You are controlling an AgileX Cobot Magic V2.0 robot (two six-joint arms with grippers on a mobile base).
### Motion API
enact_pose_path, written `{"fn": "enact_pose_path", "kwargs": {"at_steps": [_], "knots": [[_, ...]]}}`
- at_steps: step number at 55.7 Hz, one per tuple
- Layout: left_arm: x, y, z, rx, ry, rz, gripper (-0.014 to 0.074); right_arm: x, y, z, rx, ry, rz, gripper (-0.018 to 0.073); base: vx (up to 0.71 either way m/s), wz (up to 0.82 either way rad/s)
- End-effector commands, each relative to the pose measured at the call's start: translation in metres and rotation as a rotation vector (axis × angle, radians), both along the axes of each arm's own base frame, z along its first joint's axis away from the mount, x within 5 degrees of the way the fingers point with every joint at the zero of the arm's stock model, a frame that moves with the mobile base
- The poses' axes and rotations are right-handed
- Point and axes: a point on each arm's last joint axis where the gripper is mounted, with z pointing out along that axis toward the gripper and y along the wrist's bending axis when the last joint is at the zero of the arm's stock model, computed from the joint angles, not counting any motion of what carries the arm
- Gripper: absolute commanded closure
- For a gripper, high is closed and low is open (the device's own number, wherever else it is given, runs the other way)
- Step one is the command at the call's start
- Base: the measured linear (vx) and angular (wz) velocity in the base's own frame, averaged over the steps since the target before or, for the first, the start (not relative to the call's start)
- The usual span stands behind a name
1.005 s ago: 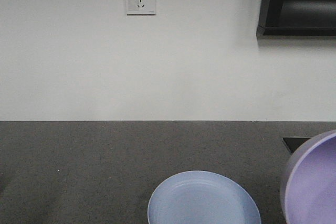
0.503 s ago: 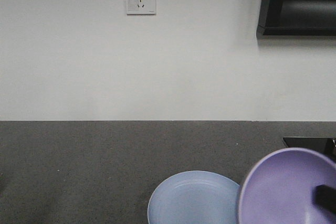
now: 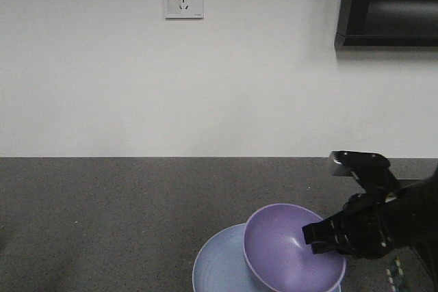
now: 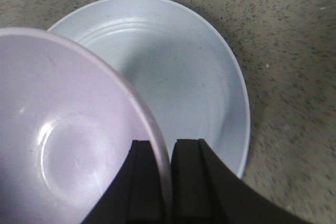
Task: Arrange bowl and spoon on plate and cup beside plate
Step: 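Lower the lavender bowl onto the plate with the right gripper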
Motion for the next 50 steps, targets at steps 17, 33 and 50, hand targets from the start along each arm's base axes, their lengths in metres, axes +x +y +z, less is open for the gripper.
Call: {"fn": "enact_pose_path", "kwargs": {"at_steps": [17,33,50], "knots": [[0.0,0.0,0.012,-0.041,-0.064,-0.002,0.06,0.048,0.041,-0.007,0.092,-0.045,-0.039,0.0568,0.0,0.0],[0.0,0.0,0.01,-0.036,-0.043,-0.007,0.06,0.052,0.041,-0.018,0.068,-0.037,-0.031,0.0542,0.0,0.0],[0.0,0.0,0.01,-0.038,-0.043,-0.007,0.06,0.051,0.042,-0.018,0.071,-0.016,-0.024,0.0283,0.0,0.0]]}}
